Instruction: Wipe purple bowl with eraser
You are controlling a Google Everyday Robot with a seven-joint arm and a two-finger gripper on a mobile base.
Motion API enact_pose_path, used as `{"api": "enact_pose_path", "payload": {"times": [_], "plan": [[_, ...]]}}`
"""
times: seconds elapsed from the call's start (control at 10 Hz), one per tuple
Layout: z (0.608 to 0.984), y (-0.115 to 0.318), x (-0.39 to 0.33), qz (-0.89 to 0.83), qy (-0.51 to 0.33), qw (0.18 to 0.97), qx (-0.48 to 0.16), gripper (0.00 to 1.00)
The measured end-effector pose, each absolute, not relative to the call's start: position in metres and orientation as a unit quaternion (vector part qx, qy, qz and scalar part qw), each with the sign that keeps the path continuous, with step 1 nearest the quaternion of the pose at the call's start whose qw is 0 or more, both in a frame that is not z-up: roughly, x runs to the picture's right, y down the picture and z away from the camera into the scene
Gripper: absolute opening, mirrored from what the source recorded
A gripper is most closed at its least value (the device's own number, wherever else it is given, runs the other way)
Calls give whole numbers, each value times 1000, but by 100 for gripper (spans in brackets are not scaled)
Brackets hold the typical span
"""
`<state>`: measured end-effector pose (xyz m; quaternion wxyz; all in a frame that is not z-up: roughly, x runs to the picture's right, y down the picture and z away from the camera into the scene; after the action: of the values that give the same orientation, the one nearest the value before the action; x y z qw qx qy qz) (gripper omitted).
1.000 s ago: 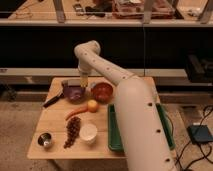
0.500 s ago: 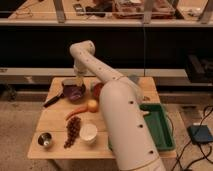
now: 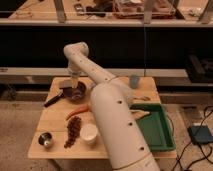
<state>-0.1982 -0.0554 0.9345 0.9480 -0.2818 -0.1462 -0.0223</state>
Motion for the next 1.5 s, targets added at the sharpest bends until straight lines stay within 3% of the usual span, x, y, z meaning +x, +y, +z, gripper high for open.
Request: {"api": "enact_pose_path", "payload": {"times": [0.5,0.9,1.5], "plan": [[888,-12,-178,-14,-150,948,-281,18],[878,-16,-145,14,-133,955,-266,18],[912,-54,-136,31,-118,962,-245,18]]}}
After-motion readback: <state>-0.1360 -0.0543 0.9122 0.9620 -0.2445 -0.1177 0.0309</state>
